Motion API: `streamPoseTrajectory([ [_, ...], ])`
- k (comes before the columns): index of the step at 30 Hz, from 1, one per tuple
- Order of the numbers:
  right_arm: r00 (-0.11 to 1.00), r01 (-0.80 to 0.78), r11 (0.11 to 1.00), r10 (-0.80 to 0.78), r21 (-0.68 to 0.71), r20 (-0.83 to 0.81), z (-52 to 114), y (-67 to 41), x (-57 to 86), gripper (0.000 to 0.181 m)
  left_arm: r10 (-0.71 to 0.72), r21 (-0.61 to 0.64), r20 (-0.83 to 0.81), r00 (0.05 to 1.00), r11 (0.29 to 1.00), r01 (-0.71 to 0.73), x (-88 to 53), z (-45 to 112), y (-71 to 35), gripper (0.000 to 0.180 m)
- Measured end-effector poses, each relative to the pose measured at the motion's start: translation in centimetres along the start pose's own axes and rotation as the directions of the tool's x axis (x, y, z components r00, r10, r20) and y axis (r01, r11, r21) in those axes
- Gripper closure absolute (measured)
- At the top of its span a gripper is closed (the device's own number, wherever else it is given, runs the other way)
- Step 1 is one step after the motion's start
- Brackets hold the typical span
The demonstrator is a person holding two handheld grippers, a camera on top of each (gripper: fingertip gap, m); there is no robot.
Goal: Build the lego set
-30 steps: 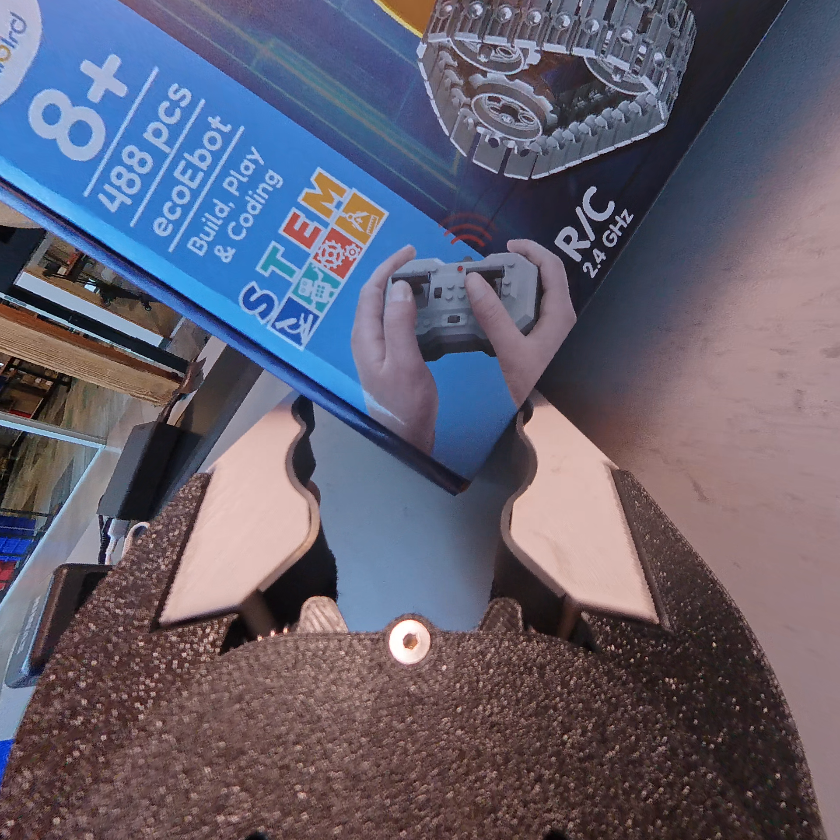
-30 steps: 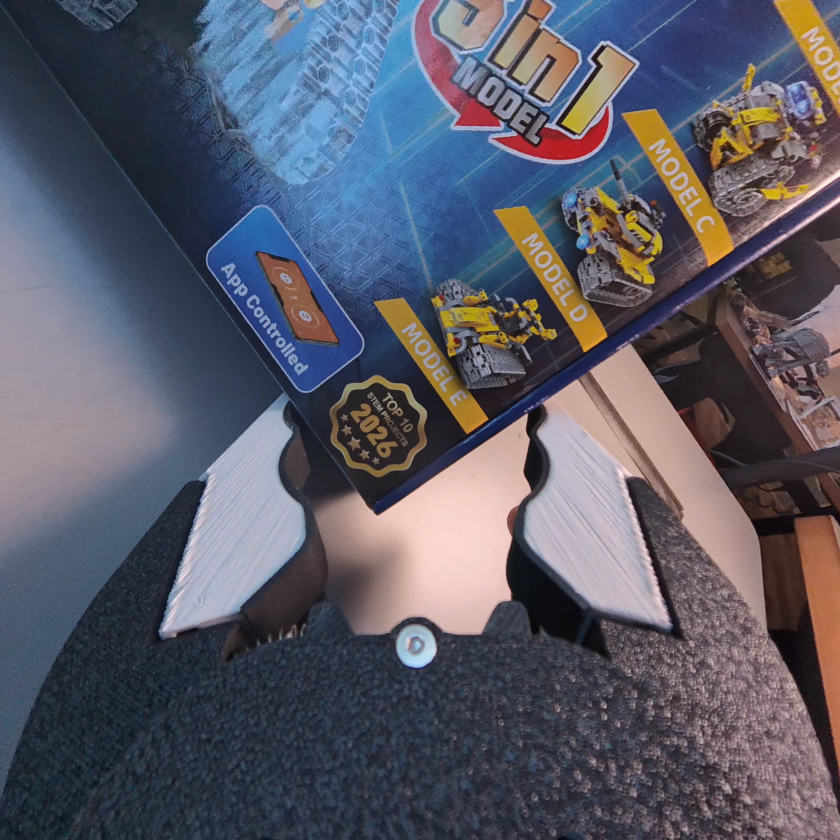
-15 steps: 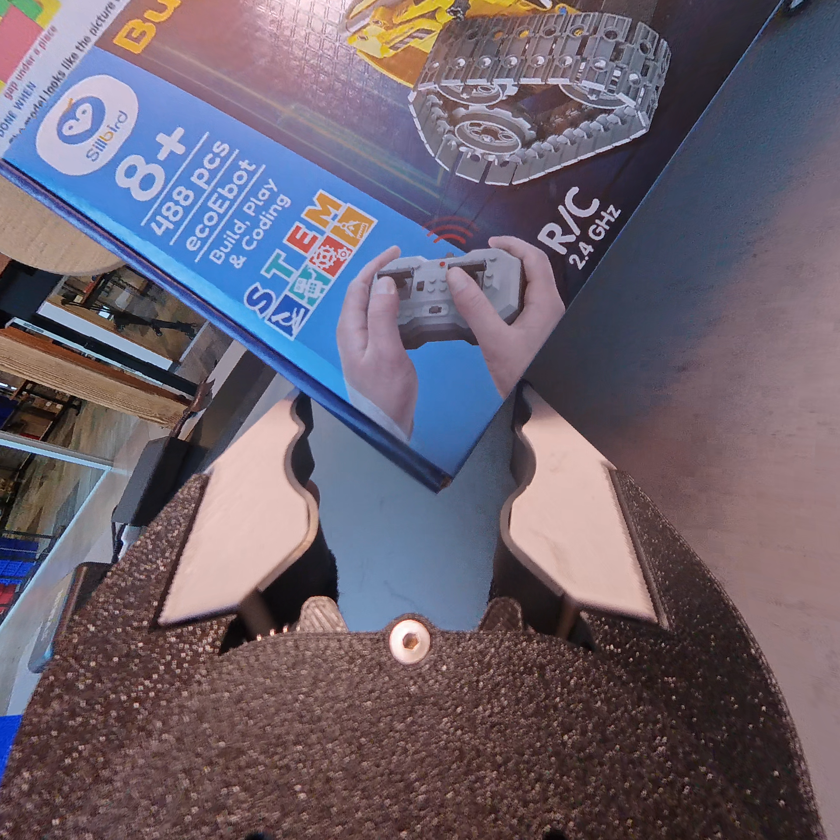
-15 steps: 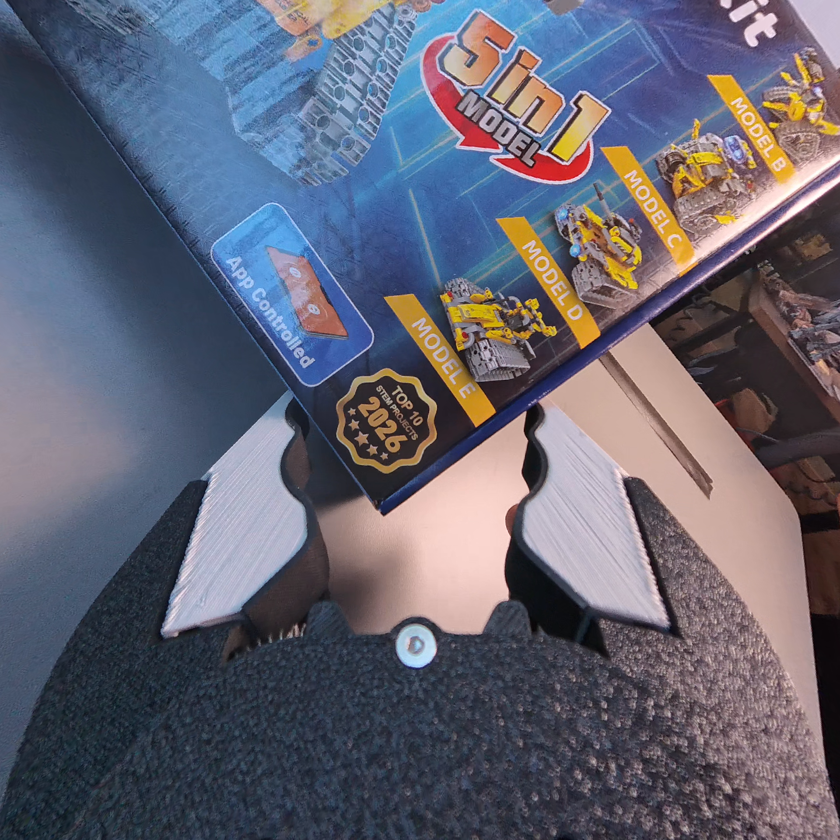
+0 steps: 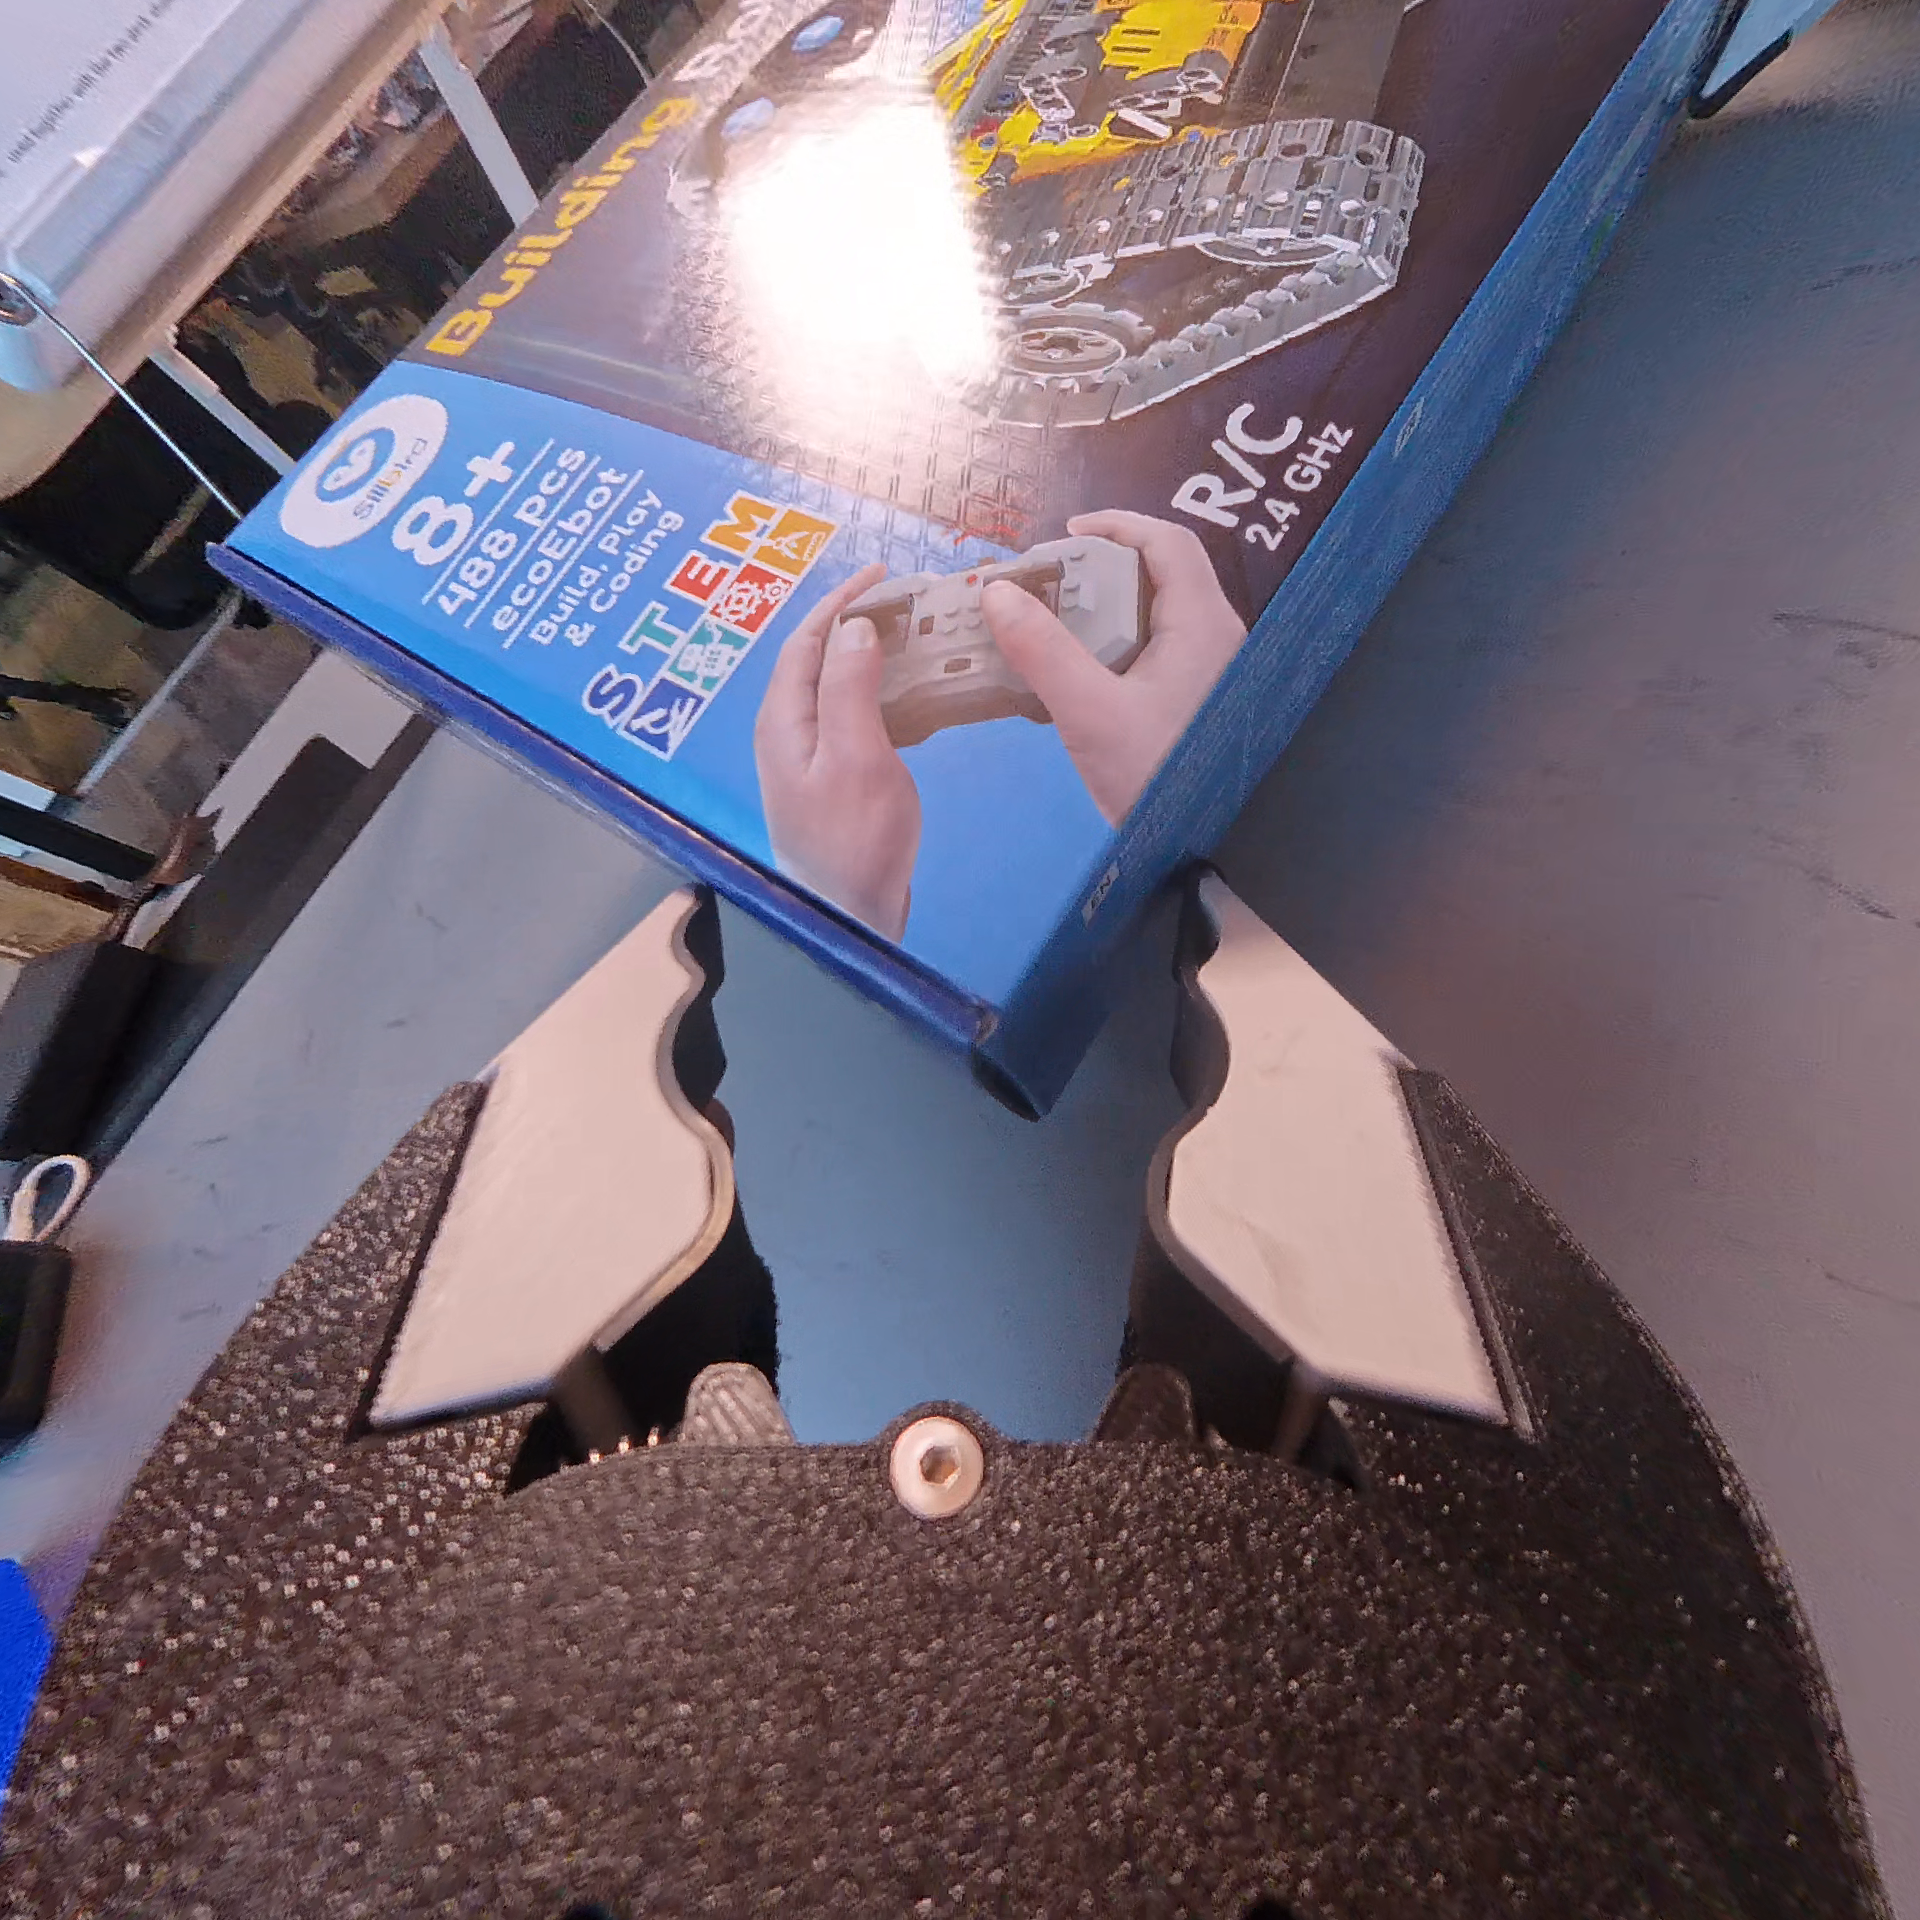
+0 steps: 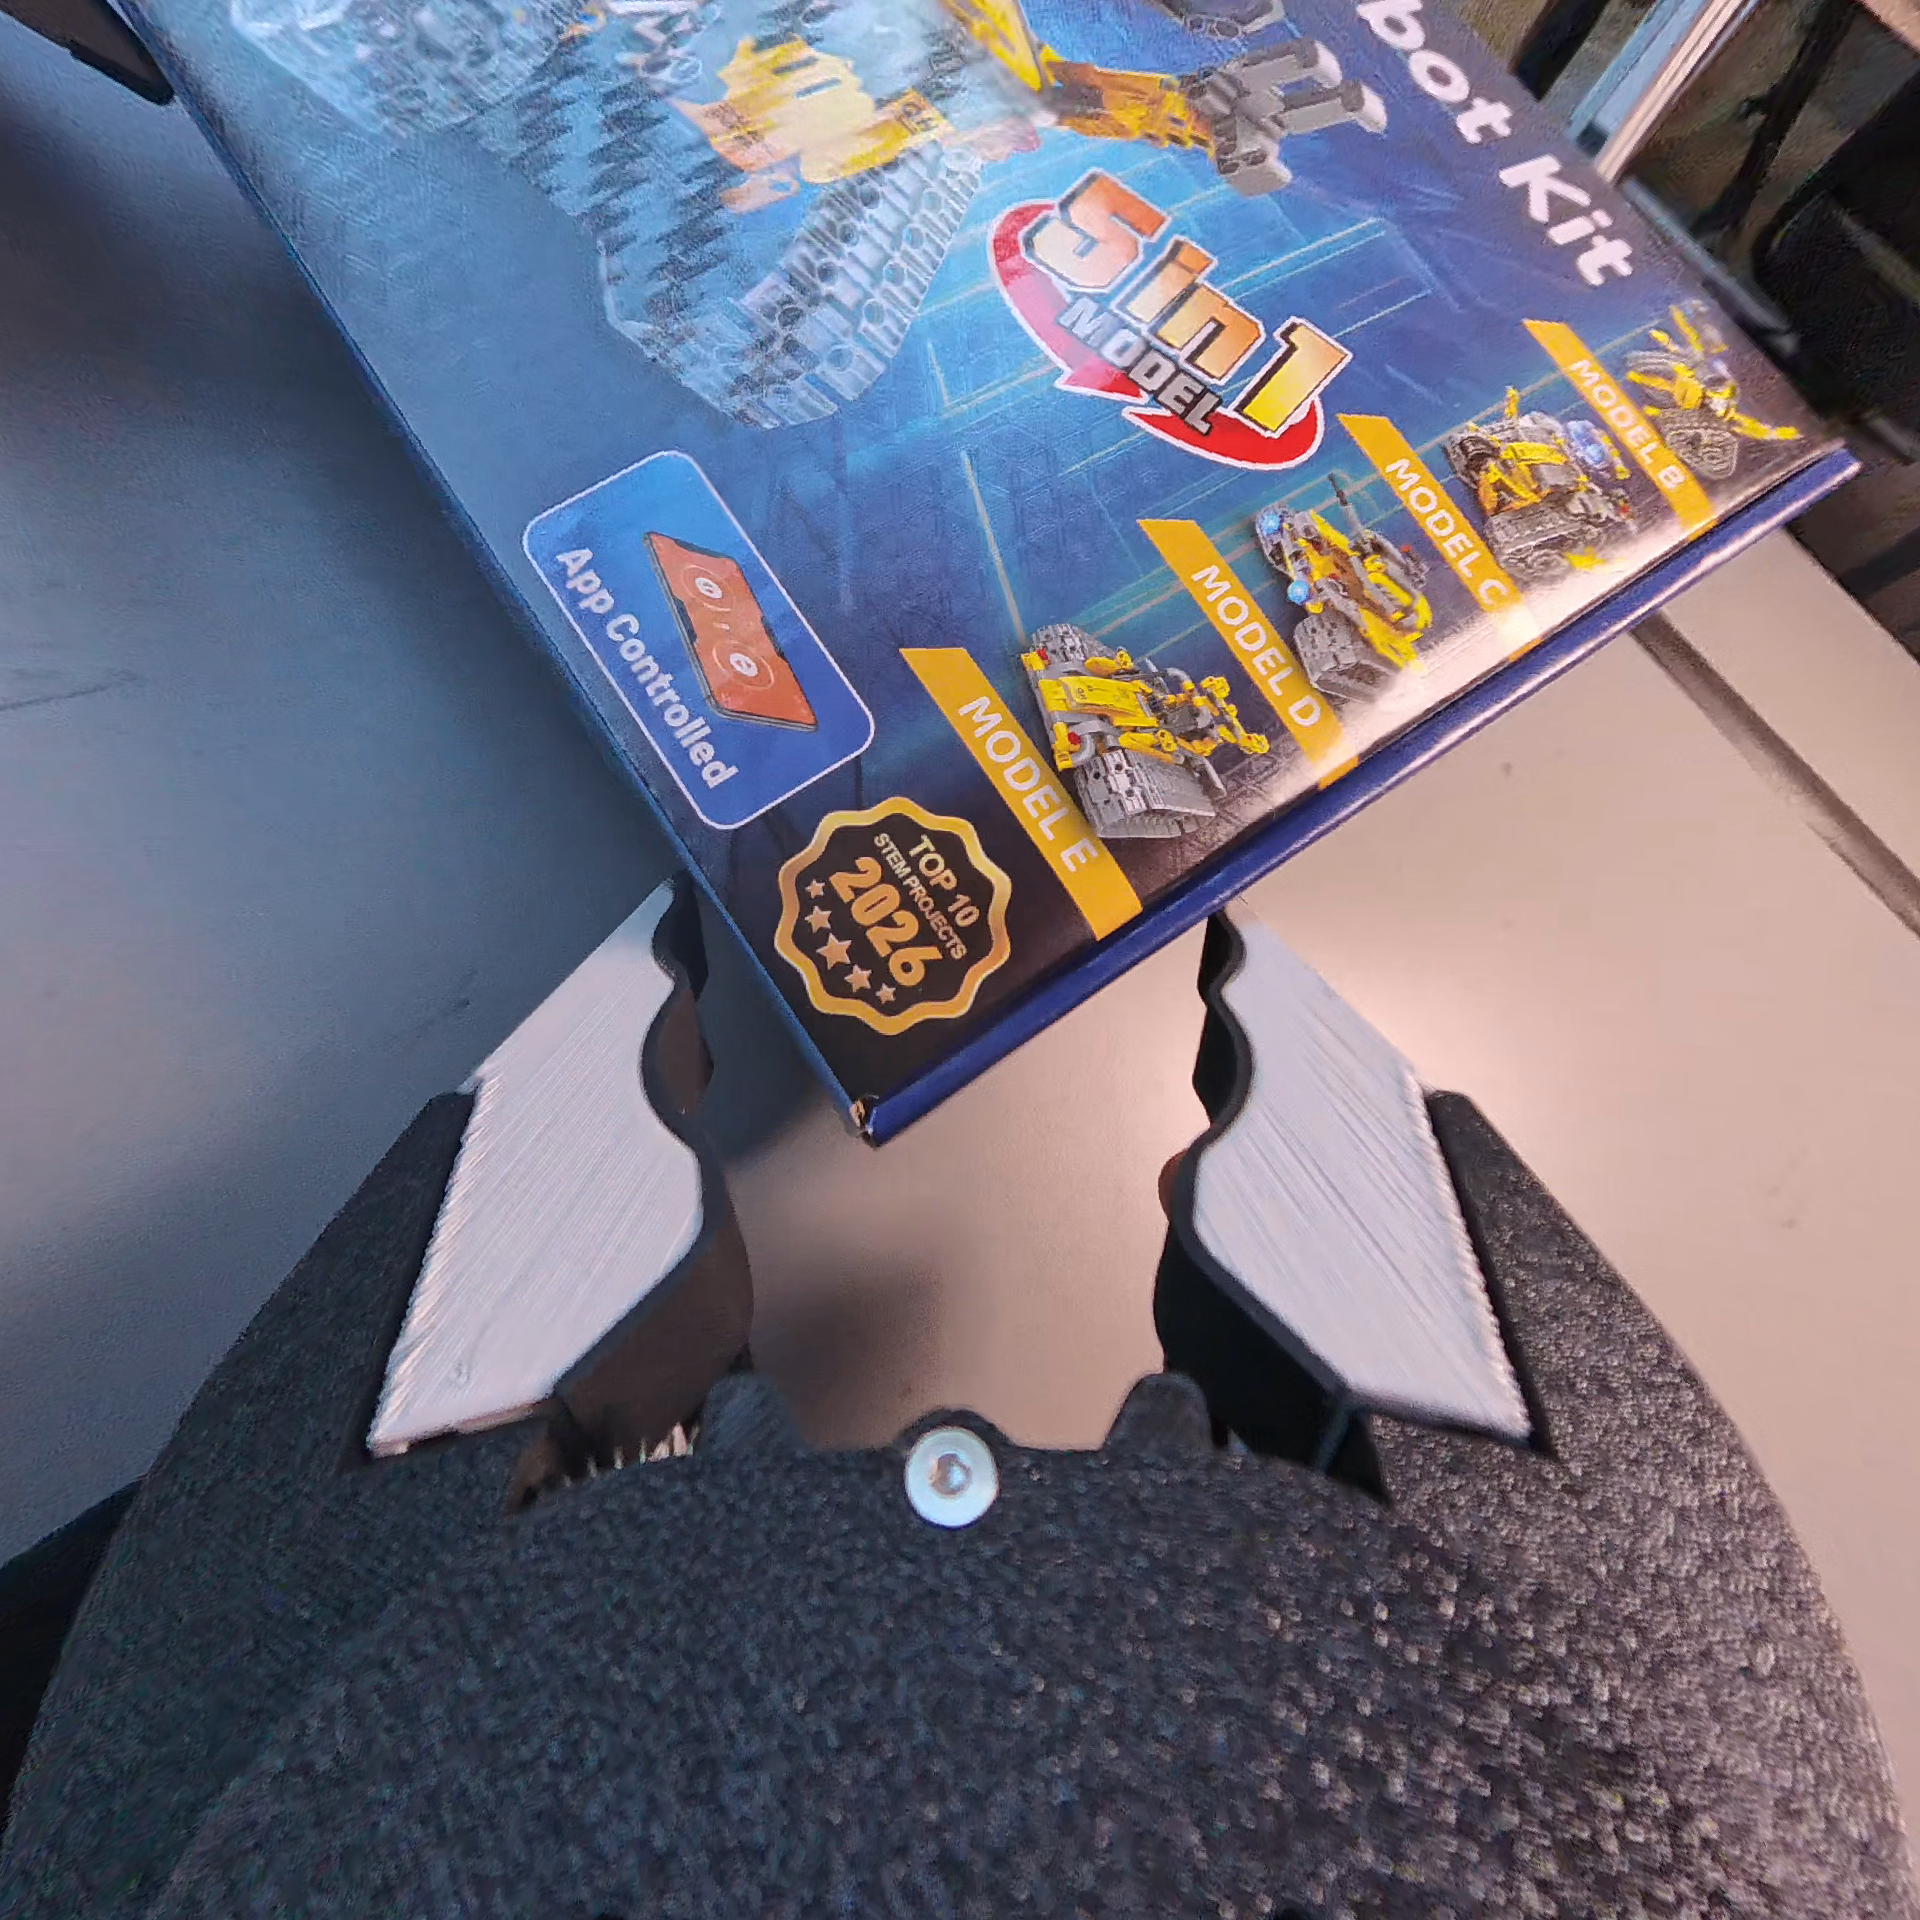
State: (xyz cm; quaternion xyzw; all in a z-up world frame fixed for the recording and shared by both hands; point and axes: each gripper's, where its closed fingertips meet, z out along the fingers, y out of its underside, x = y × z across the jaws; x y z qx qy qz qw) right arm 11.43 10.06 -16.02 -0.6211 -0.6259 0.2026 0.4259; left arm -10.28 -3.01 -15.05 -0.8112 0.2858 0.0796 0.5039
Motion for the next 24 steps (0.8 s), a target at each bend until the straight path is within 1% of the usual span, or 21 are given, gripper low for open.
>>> streamPoseTrajectory([
  [2,0.999,-0.016,0.999,0.018,-0.046,0.039,0.2,1.1,-0.5,0.087,-0.025,-0.051,-0.048,0.999,0.998,0.022,0.7,0.1,0.7,0.094],
  [3,0.998,-0.013,0.997,0.018,-0.076,0.057,0.6,2.0,-0.8,0.087,-0.035,-0.104,-0.079,0.996,0.994,0.027,1.2,0.4,1.6,0.093],
  [4,0.998,0.011,0.994,-0.005,-0.107,0.056,0.9,2.6,-0.9,0.083,-0.037,-0.156,-0.096,0.995,0.988,0.022,1.5,0.9,2.5,0.093],
  [5,0.998,0.038,0.993,-0.034,-0.108,0.044,1.0,2.5,-0.8,0.083,-0.025,-0.184,-0.092,0.995,0.983,0.008,1.4,1.2,3.0,0.092],
  [6,0.999,0.026,0.993,-0.021,-0.116,0.046,1.1,2.5,-0.8,0.083,-0.011,-0.192,-0.083,0.996,0.981,-0.006,1.2,1.3,3.0,0.090],
  [9,0.998,0.036,0.995,-0.032,-0.096,0.046,1.0,2.6,-0.7,0.084,0.014,-0.191,-0.092,0.996,0.981,-0.032,1.2,1.1,3.0,0.091],
  [13,0.992,0.126,0.990,-0.127,-0.070,-0.012,0.1,2.3,-0.4,0.089,0.108,-0.170,-0.076,0.991,0.978,-0.119,0.8,-0.1,3.0,0.103],
  [16,0.982,0.179,0.980,-0.184,-0.084,-0.051,-0.2,2.2,-0.4,0.091,0.125,-0.185,-0.080,0.989,0.973,-0.138,0.5,-0.4,3.7,0.102],
  [18,0.984,0.169,0.981,-0.173,-0.091,-0.043,-0.1,2.3,-0.4,0.090,0.103,-0.177,-0.104,0.989,0.977,-0.121,0.9,0.1,3.8,0.105],
  [21,0.994,0.113,0.989,-0.113,-0.096,0.005,0.3,2.6,-0.5,0.092,0.108,-0.184,-0.116,0.987,0.975,-0.129,1.1,0.6,3.5,0.103],
  [24,0.993,0.116,0.989,-0.116,-0.094,-0.002,0.3,2.5,-0.5,0.091,0.084,-0.183,-0.101,0.991,0.978,-0.101,0.9,0.8,3.4,0.103],
])
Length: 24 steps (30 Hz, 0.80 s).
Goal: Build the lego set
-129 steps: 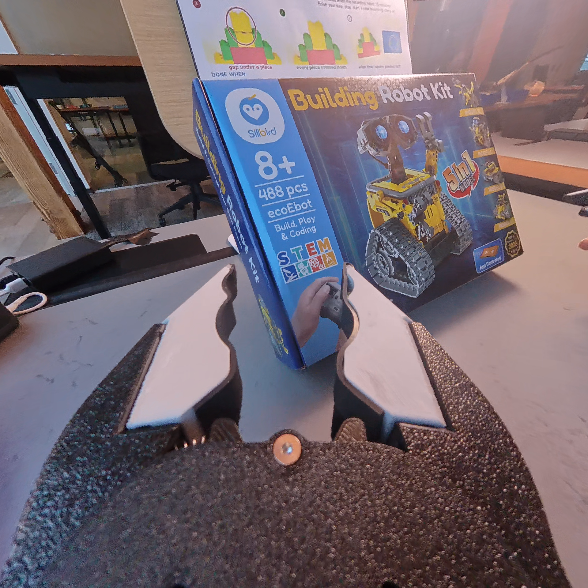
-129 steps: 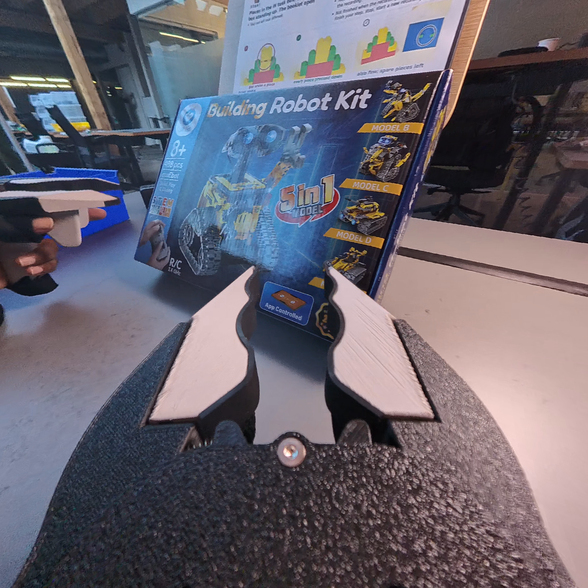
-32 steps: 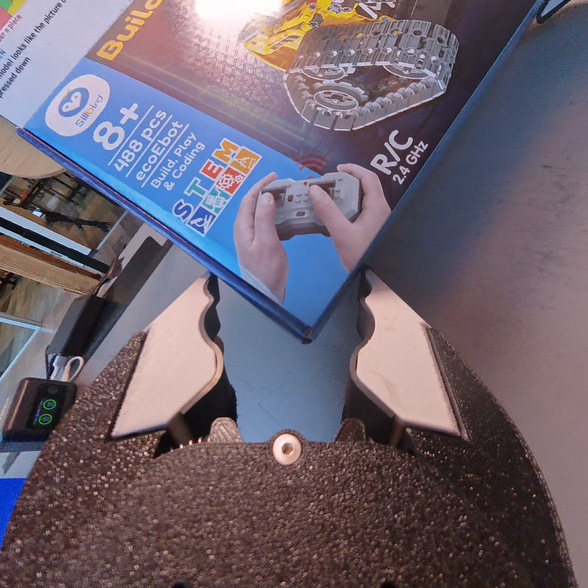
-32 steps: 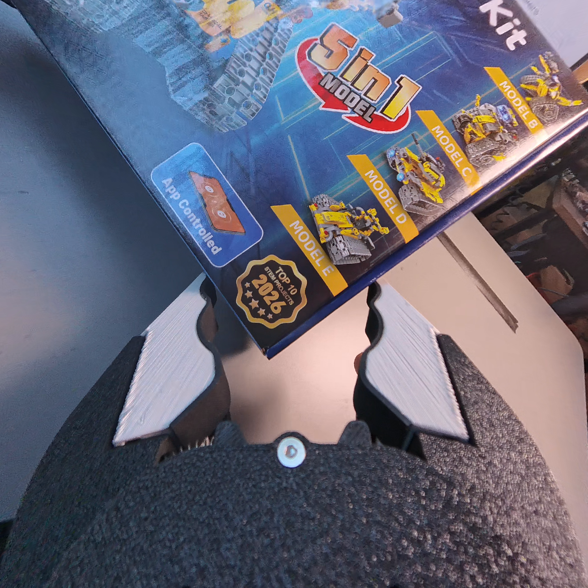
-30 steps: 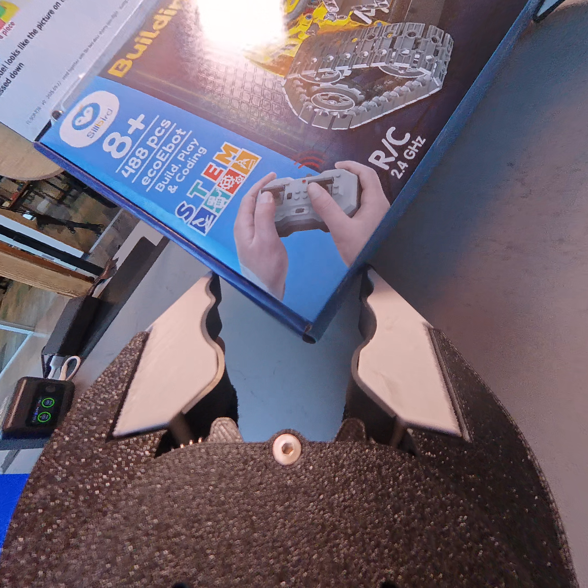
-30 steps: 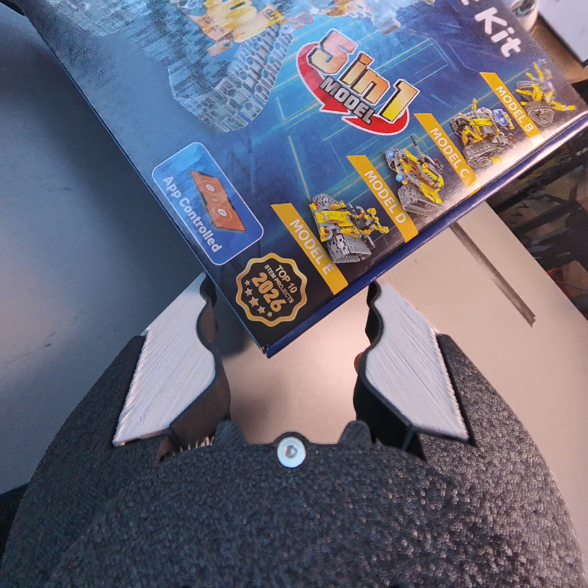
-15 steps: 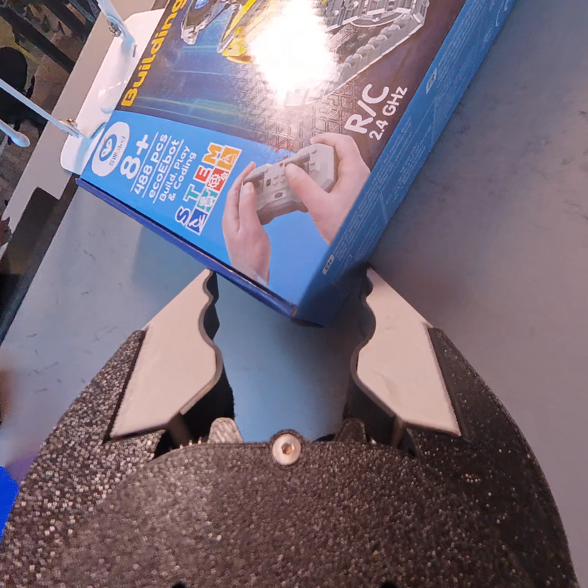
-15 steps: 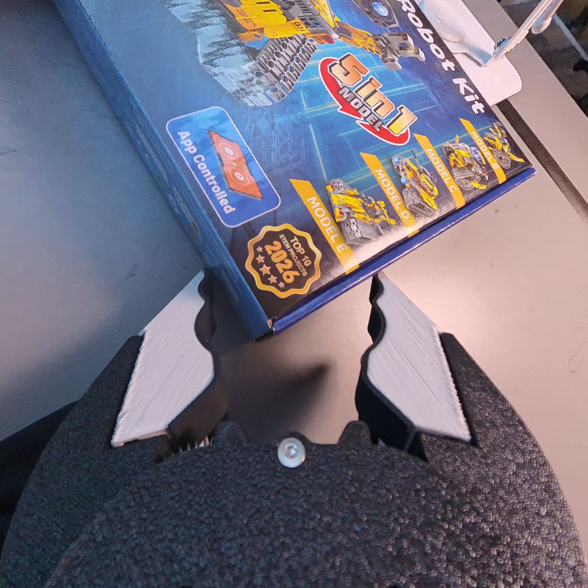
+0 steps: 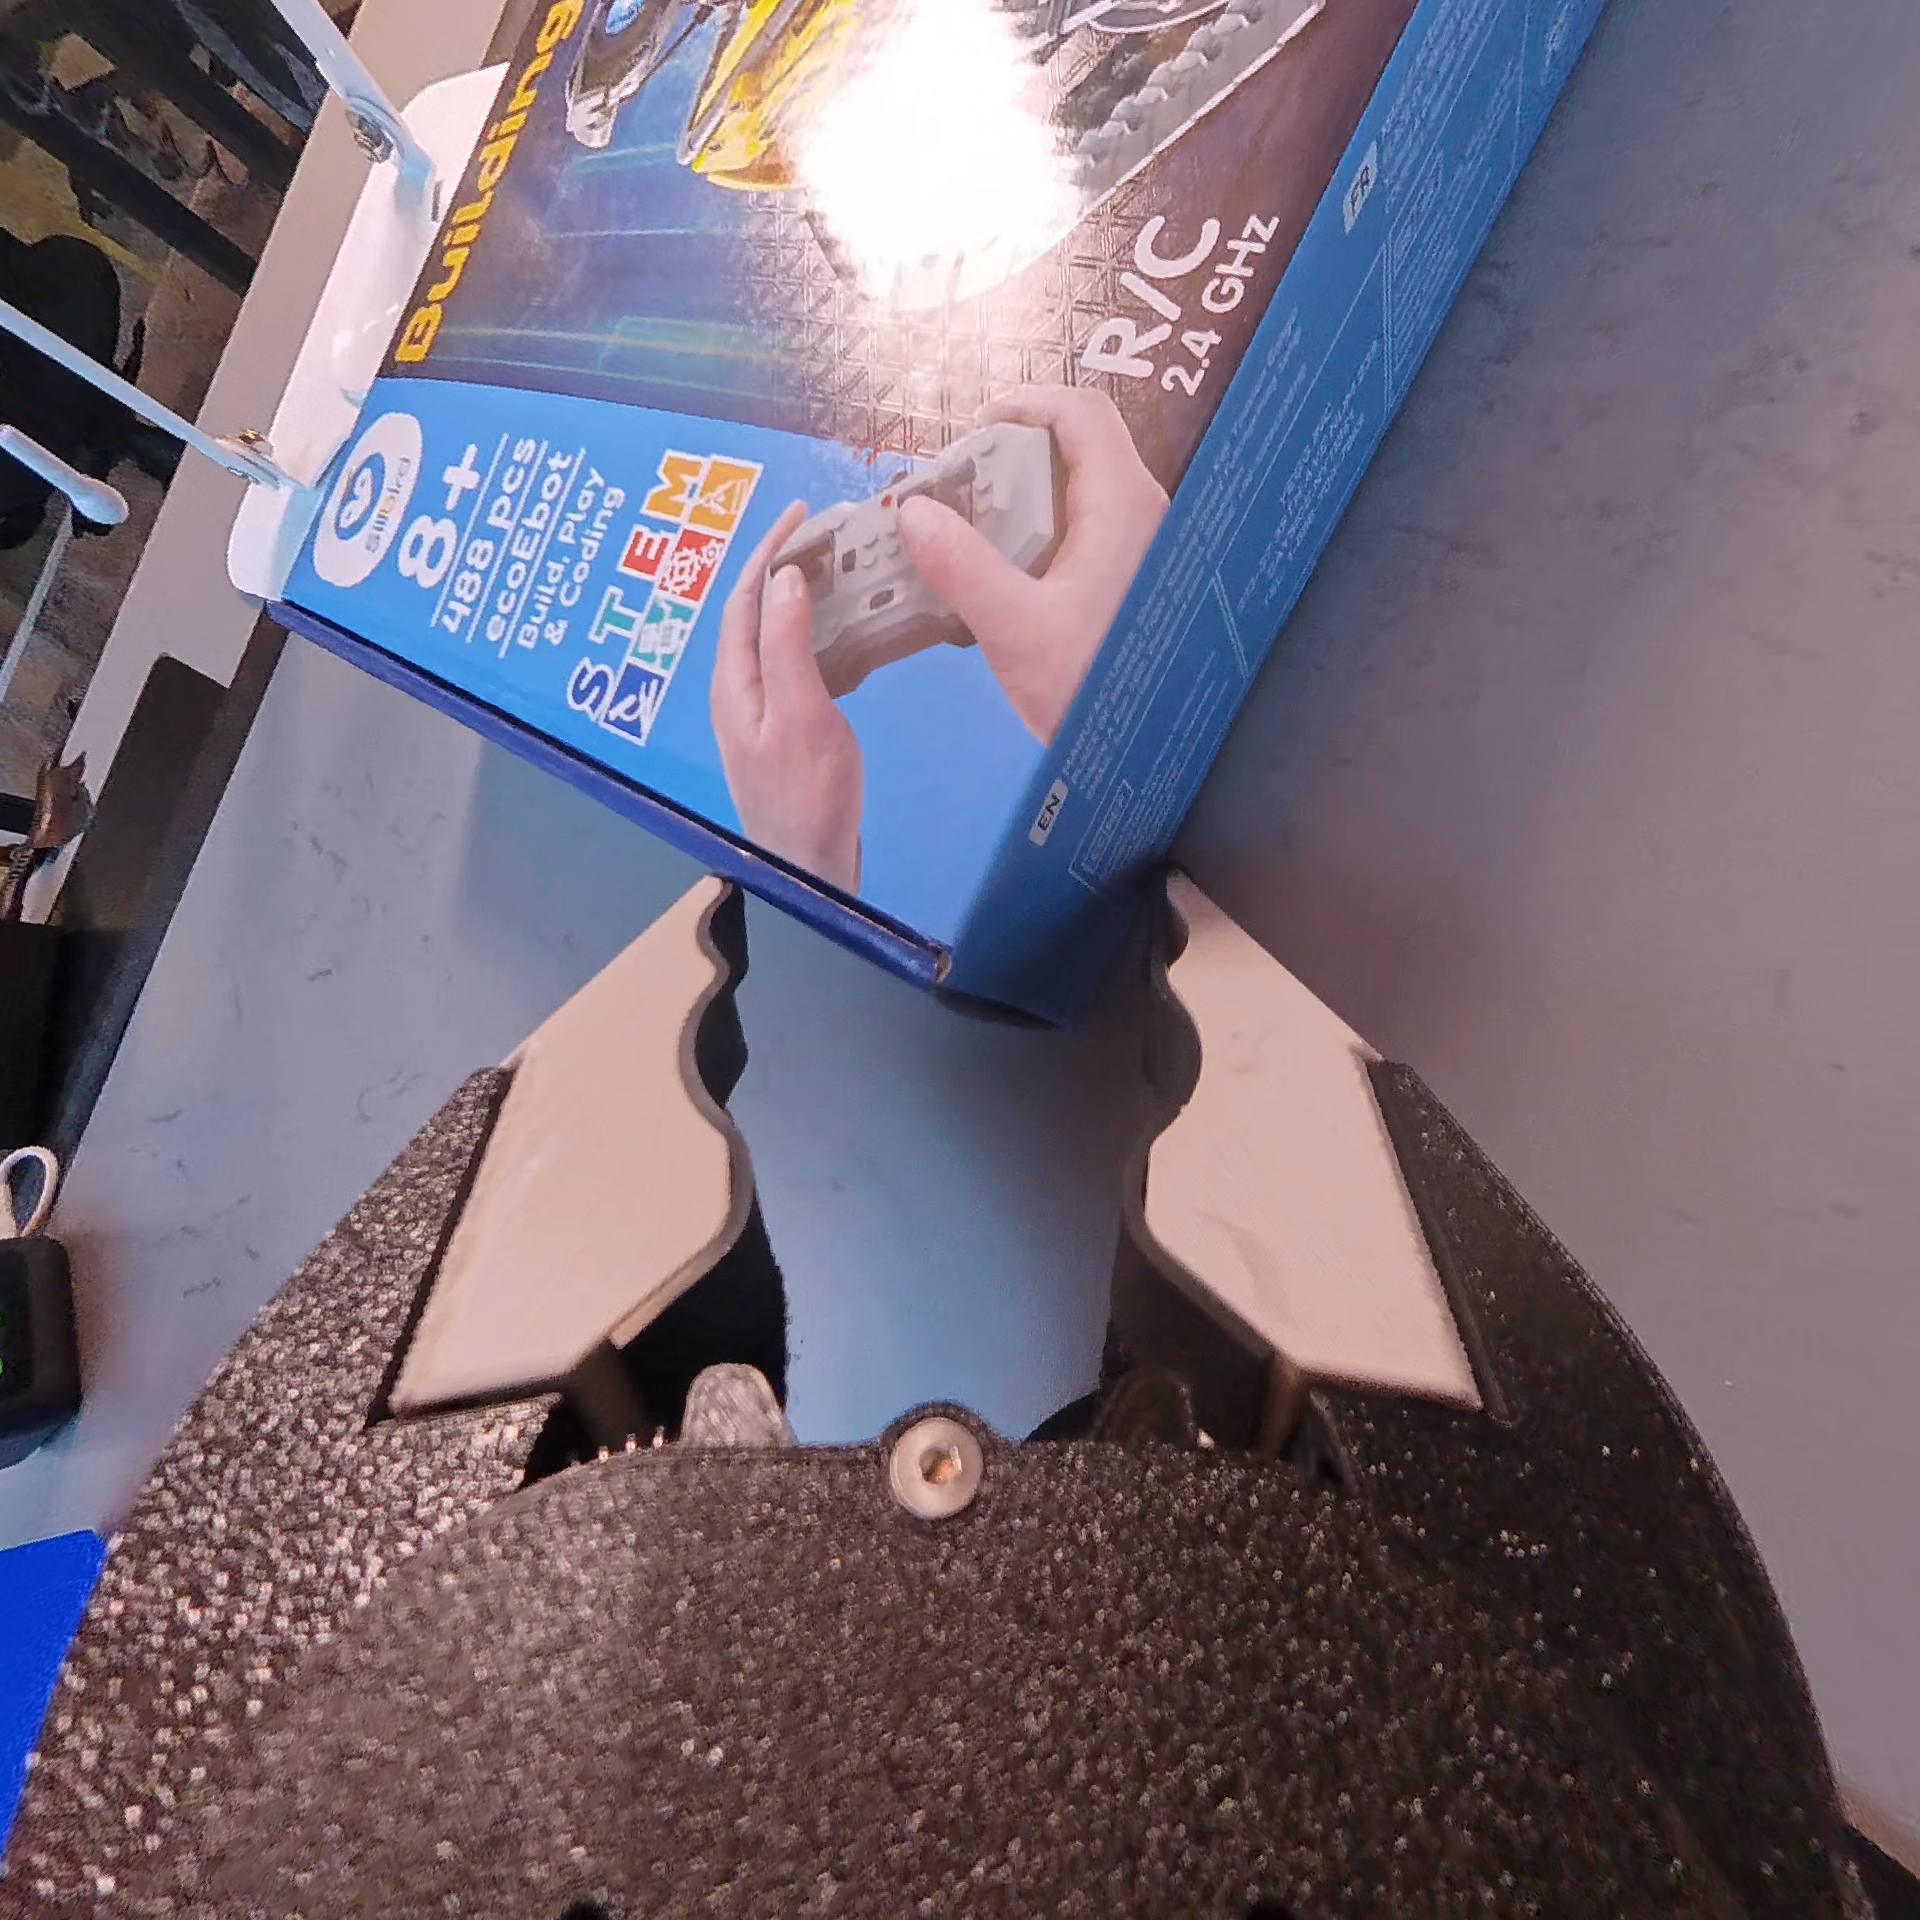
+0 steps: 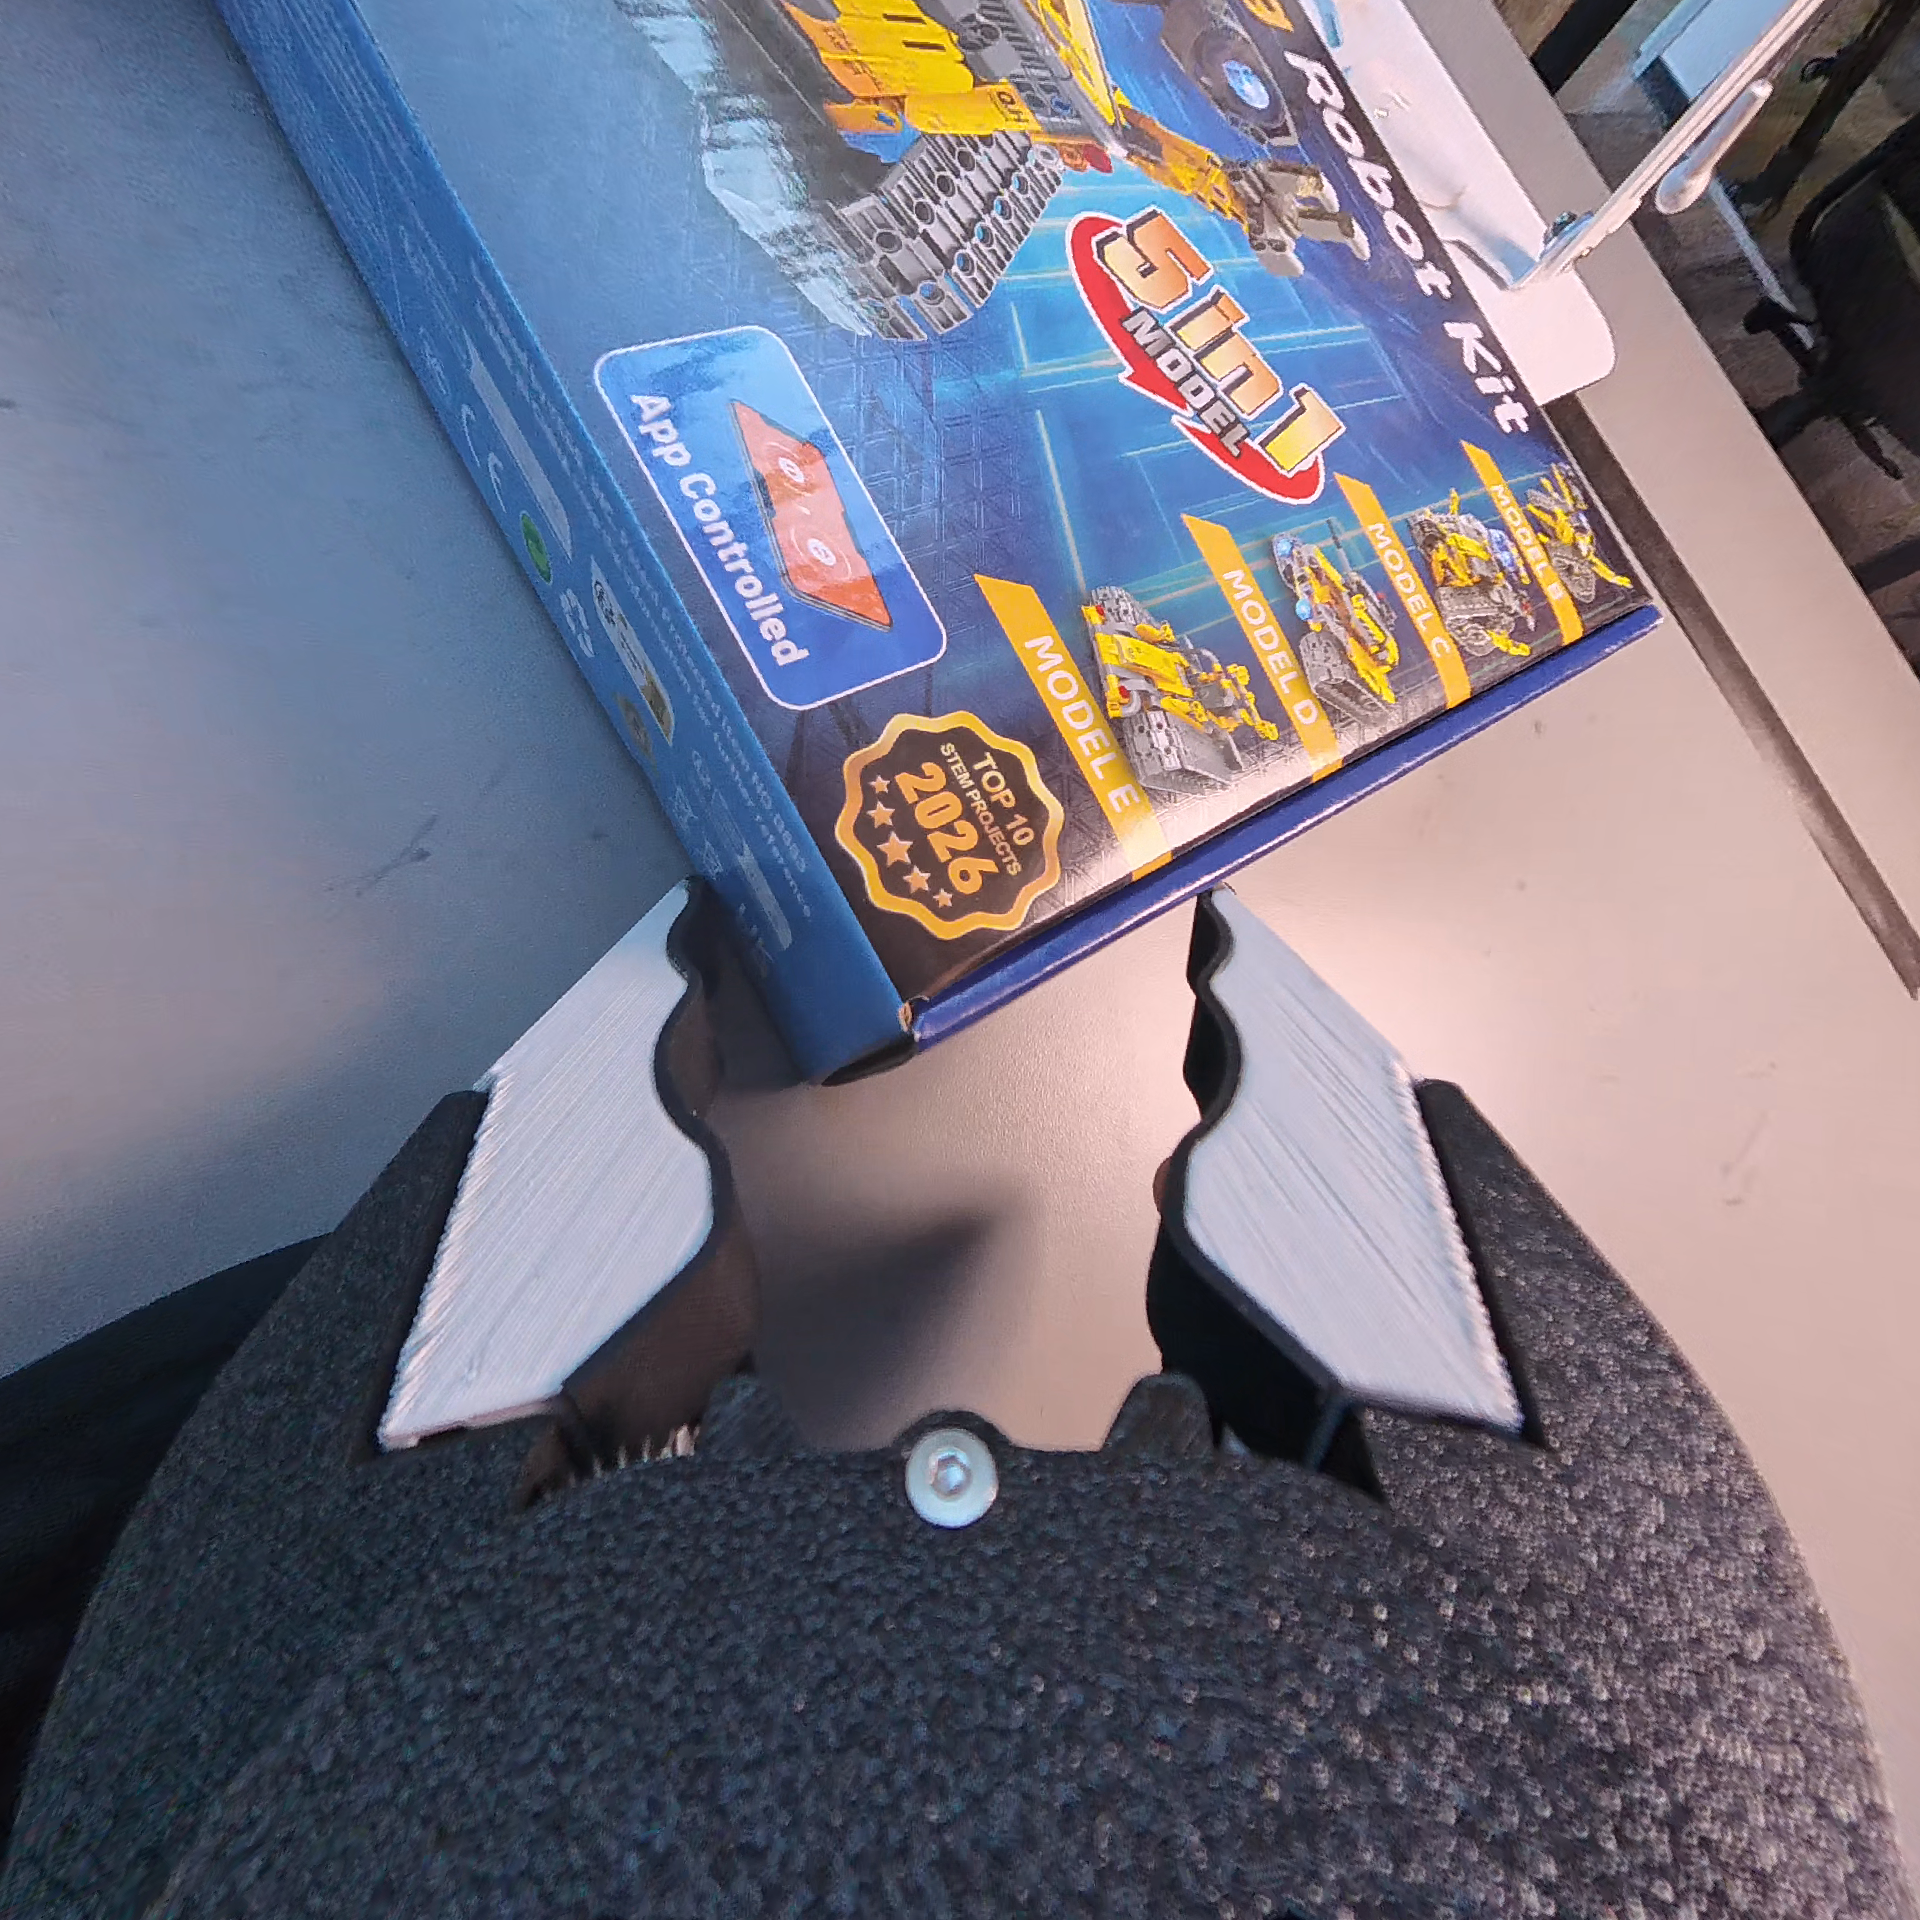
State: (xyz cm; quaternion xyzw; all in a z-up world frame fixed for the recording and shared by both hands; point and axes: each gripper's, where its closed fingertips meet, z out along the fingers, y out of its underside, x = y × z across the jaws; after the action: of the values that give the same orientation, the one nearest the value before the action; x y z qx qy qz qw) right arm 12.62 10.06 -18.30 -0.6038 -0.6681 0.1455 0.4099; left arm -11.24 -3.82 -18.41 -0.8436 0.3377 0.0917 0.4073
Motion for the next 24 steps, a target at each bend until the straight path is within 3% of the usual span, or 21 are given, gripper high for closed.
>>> streamPoseTrajectory([
  [8,0.997,-0.072,0.997,0.070,0.039,0.039,-1.0,-1.2,0.5,0.091,-0.066,0.067,-0.029,0.997,0.996,0.067,0.4,-1.3,-1.3,0.105],
  [24,0.993,0.081,0.996,-0.077,0.037,-0.094,-0.7,-0.6,1.2,0.091,-0.040,0.110,0.006,0.999,0.993,0.039,0.3,-1.9,-1.3,0.114],
])
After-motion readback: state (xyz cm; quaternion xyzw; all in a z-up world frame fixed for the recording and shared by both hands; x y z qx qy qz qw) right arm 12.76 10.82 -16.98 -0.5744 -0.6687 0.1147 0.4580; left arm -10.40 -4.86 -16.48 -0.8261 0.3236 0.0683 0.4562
